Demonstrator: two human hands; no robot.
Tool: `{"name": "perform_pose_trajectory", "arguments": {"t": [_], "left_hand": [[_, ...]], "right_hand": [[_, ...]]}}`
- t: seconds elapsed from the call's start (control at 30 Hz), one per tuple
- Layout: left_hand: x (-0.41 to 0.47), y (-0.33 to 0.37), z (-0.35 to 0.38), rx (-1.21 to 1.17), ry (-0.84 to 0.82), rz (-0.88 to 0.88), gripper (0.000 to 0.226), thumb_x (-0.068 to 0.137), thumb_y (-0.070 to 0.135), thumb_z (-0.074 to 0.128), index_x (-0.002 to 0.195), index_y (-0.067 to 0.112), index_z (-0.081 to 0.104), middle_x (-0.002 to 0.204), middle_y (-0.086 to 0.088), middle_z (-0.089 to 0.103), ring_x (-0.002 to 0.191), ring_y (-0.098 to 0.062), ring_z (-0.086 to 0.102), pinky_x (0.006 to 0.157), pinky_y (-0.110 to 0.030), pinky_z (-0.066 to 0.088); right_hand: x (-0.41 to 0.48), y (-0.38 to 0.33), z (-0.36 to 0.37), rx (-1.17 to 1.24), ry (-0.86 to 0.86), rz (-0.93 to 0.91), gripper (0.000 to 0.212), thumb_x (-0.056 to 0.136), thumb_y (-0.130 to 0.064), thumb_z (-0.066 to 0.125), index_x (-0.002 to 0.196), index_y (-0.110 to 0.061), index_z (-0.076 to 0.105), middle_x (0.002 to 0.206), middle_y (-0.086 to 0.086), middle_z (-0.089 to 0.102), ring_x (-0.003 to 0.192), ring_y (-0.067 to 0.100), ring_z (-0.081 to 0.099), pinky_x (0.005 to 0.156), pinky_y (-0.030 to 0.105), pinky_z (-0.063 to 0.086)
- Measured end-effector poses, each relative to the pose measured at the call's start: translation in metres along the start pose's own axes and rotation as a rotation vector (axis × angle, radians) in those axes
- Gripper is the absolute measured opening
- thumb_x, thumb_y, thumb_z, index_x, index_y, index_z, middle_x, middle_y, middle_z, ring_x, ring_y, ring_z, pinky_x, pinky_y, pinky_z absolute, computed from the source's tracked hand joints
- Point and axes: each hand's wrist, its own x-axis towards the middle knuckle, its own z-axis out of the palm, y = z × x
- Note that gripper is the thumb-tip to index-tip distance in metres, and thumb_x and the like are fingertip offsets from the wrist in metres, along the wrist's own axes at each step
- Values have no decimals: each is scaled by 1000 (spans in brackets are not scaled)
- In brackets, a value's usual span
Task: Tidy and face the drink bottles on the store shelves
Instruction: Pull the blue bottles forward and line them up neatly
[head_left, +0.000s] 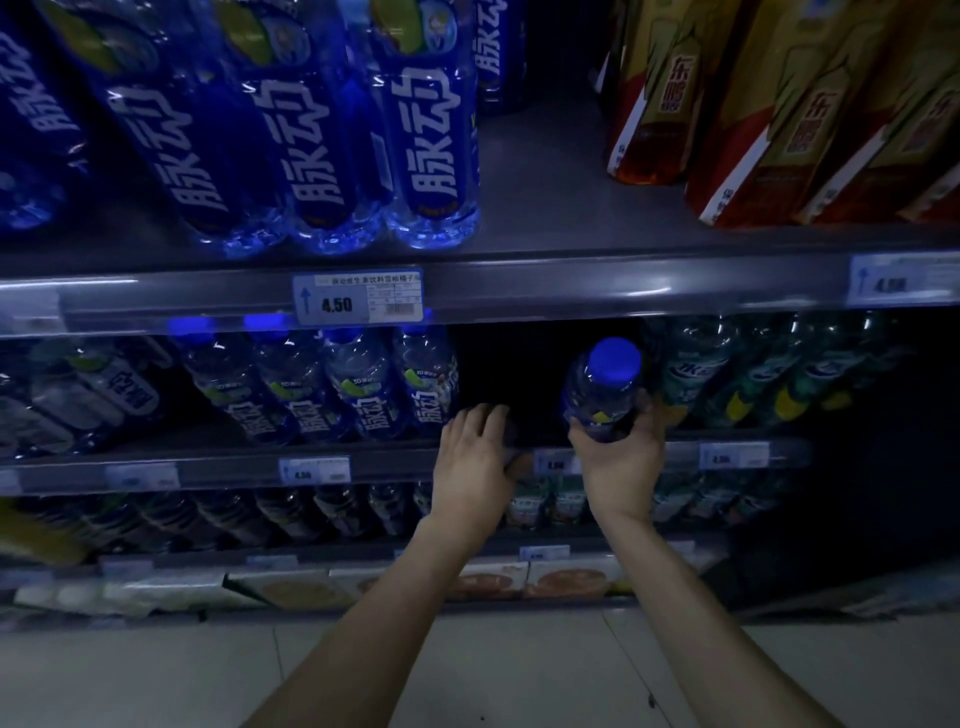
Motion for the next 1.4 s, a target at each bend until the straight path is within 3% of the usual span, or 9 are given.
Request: {"name": "perform_pose_trajectory", "arguments": {"t": [0.17, 0.3, 0.43, 0.67, 0.87, 1.03, 1.17, 1.3, 1.4], "left_hand": [[-14, -2, -28, -30, 39, 14, 67, 91, 40, 59, 146, 16, 29, 146, -8, 41, 135, -26, 34, 112, -40, 28], [-24, 2, -63, -59, 164, 121, 58, 91, 34, 61, 139, 10, 41, 136, -10, 51, 126, -26, 45, 108, -38, 36], [-31, 5, -108, -106, 301, 241, 45, 90, 25, 65, 129, 5, 54, 123, -10, 60, 115, -24, 56, 102, -35, 43], [-24, 16, -185, -89, 365, 330, 46, 91, 24, 64, 131, 4, 52, 126, -11, 59, 117, -24, 55, 98, -40, 46], [-5, 25, -220, 79, 217, 191, 66, 96, 45, 46, 149, 11, 26, 148, -10, 37, 138, -24, 31, 110, -42, 29], [2, 24, -227, 135, 122, 134, 67, 96, 49, 41, 150, 15, 20, 152, -4, 31, 140, -20, 26, 114, -39, 22], [6, 29, -228, 166, 108, 139, 65, 96, 48, 42, 149, 17, 20, 152, -7, 27, 141, -22, 23, 113, -40, 23], [8, 40, -226, 171, 107, 113, 64, 96, 48, 42, 148, 16, 23, 149, -8, 32, 139, -24, 26, 112, -42, 24], [11, 42, -224, 190, 95, 89, 64, 96, 49, 41, 148, 15, 24, 149, -8, 32, 139, -24, 26, 113, -44, 22]], "right_hand": [[-32, -24, -23, 41, -5, -66, 63, 68, -12, 83, 123, -11, 54, 114, -7, 51, 104, -2, 48, 87, 2, 35], [-53, -58, -38, 18, -16, -45, 68, 67, -17, 84, 126, -13, 52, 118, -9, 49, 110, 9, 52, 92, 22, 45], [-59, -105, -48, 27, -2, -90, 65, 66, -20, 84, 123, -13, 53, 116, -4, 52, 107, 12, 55, 89, 30, 49], [-40, -183, -61, 68, -37, -141, 64, 69, -36, 81, 123, -20, 51, 112, -5, 52, 98, 1, 53, 76, 7, 43], [-5, -231, -72, 72, -73, -120, 54, 66, -40, 81, 108, -35, 48, 100, -9, 55, 87, -2, 56, 66, 7, 41], [27, -251, -81, 28, -118, -109, 49, 64, -32, 84, 103, -26, 55, 99, -5, 57, 80, -5, 56, 56, 4, 41], [46, -260, -80, 18, -114, -114, 51, 63, -33, 85, 104, -22, 57, 96, -6, 56, 77, -14, 52, 60, 0, 38], [57, -264, -75, 50, -165, -106, 44, 63, -37, 83, 97, -25, 59, 97, -5, 62, 83, 5, 62, 67, 19, 51], [66, -269, -71, 50, -191, -103, 54, 64, -38, 84, 108, -16, 60, 101, 0, 64, 86, 14, 64, 73, 34, 57]]}}
